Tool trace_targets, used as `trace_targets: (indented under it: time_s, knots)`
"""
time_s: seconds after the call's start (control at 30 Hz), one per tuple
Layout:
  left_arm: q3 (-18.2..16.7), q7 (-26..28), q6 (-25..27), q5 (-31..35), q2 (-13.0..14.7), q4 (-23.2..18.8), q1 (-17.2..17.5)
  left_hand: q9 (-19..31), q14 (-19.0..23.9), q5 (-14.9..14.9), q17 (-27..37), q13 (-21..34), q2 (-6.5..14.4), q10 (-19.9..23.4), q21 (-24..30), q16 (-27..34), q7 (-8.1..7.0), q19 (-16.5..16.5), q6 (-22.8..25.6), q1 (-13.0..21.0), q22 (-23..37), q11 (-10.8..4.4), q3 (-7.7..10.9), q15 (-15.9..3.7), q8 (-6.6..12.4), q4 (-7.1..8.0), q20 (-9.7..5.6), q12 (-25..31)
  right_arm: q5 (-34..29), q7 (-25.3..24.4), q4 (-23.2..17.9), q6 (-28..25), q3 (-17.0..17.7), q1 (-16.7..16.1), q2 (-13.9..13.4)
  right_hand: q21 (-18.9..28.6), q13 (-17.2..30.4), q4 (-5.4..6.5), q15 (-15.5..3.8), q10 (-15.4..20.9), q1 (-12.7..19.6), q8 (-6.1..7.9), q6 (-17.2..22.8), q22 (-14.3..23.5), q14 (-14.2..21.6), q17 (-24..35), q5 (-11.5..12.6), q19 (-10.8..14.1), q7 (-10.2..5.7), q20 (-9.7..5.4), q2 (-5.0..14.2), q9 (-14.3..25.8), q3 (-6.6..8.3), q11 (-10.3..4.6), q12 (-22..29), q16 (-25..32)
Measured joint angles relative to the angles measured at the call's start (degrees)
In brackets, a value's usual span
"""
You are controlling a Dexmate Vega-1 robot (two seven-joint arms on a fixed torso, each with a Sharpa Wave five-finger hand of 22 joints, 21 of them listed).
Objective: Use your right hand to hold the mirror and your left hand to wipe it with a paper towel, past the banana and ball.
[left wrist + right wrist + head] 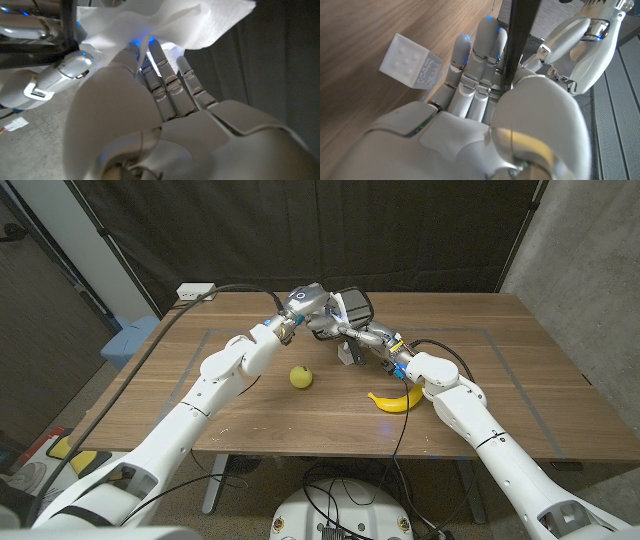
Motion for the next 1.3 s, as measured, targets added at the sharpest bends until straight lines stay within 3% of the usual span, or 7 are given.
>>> trace_targets:
  time_s: [0.23,0.5,1.07,1.3]
  knots:
    - [-1.23,8.96,6.0,3.38,-2.44,-0.98,2.24,0.0,0.0,0.0,0.0,0.26,0.0,0.01,0.0,0.0,0.0,0.22,0.0,0.0,0.0,-0.01,0.0,0.0,0.0,0.0,0.22,-0.14,0.12,-0.3,0.08,-0.48,0.38,-0.06,0.0,0.22,0.0,0.07,0.0,0.0,0.19,-0.1,0.0,-0.35,0.0,0.0,-0.01,0.0,0.0,0.0,-0.08,0.06,-0.07,0.0,0.0,0.0]
    - [-2.02,12.06,11.05,5.3,-3.78,-2.68,3.78,-0.01,0.0,0.0,0.27,0.33,0.0,0.08,0.0,0.0,0.0,0.22,0.0,0.0,0.0,-0.08,0.0,0.0,0.0,0.0,0.22,-0.44,0.26,-0.36,0.14,-1.25,0.71,-0.1,-0.19,0.45,0.0,0.07,0.0,0.0,0.19,-0.08,0.0,-0.62,0.0,0.01,-0.17,0.01,0.0,0.0,-0.08,0.05,-0.07,0.0,0.0,0.0]
    - [-3.24,6.34,19.2,7.87,-3.61,-7.23,5.8,0.25,0.21,-0.01,0.27,0.79,0.02,0.11,0.49,-0.23,0.0,0.22,0.0,-0.02,-0.26,-0.11,0.17,-0.22,0.0,0.17,0.21,-0.88,0.73,0.15,-1.45,-5.34,1.15,0.18,-1.37,0.45,0.0,0.08,-0.01,0.0,0.19,0.01,0.0,-1.27,0.0,-0.14,-0.18,0.01,0.0,0.0,-0.08,-0.46,-0.08,0.0,-0.17,0.0]
    - [-4.51,-1.52,21.01,5.06,-3.2,-9.74,6.1,0.52,0.22,-0.01,0.53,0.81,0.02,0.18,0.49,-0.23,0.26,0.21,-0.27,-0.02,-0.26,-0.18,0.17,-0.22,-0.44,0.17,0.85,-1.1,1.43,0.51,-2.12,-7.31,1.62,0.2,-1.79,0.88,0.0,0.08,0.0,0.0,0.19,0.01,0.0,-1.64,0.0,-0.41,-0.18,0.01,0.0,0.0,-0.08,-0.49,-0.08,0.0,-0.42,0.0]
